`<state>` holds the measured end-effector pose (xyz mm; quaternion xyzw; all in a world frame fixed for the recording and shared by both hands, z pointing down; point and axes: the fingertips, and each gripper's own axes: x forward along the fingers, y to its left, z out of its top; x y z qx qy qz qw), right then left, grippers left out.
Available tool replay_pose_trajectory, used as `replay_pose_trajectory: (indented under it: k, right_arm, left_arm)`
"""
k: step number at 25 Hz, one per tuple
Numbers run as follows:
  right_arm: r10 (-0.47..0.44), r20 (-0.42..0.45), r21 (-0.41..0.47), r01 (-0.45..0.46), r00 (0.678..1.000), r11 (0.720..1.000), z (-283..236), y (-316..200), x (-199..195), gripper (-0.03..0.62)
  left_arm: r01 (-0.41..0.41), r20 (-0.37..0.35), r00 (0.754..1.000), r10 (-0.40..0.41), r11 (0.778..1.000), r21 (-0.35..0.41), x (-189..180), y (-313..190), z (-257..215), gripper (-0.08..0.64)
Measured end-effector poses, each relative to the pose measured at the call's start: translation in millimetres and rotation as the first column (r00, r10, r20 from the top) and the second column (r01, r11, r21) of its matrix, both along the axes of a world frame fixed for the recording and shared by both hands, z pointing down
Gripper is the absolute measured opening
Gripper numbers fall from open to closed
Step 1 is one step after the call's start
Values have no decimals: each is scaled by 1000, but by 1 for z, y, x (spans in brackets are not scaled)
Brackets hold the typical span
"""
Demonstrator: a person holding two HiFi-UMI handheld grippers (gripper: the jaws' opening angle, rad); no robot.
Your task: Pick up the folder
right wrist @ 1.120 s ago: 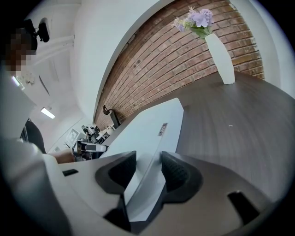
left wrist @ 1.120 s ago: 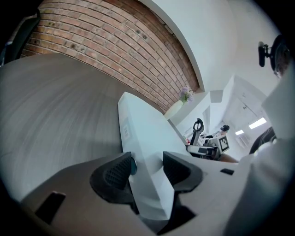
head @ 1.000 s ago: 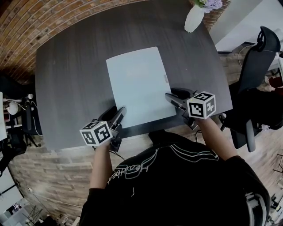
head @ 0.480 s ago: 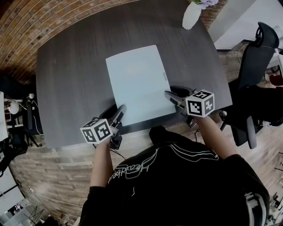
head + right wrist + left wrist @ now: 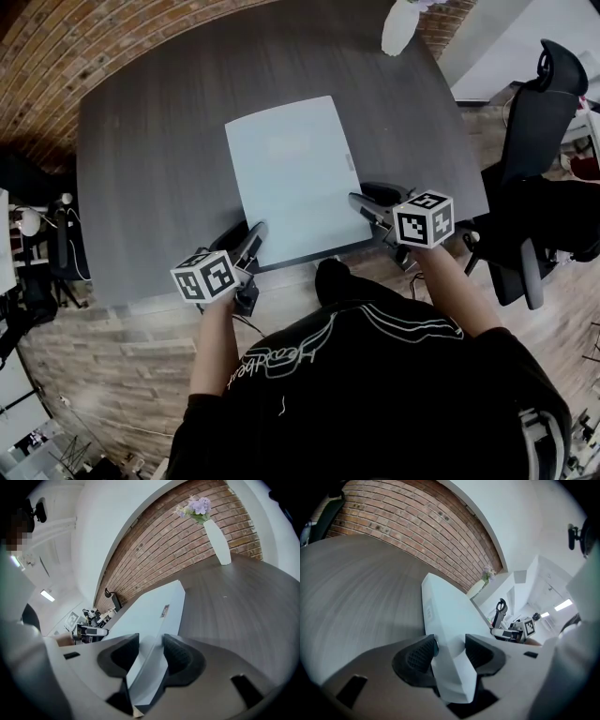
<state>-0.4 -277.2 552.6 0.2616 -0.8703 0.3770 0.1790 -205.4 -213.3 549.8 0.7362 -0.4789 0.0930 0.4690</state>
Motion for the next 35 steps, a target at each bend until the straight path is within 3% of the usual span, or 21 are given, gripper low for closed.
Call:
replay_pose_trajectory:
  k: [35]
  right_arm:
    - [9,11,1,-9,1000,1000,0,115,27,143]
  left_arm:
    - [-10,3,1000,10,1000,-18,28,117,-2,206]
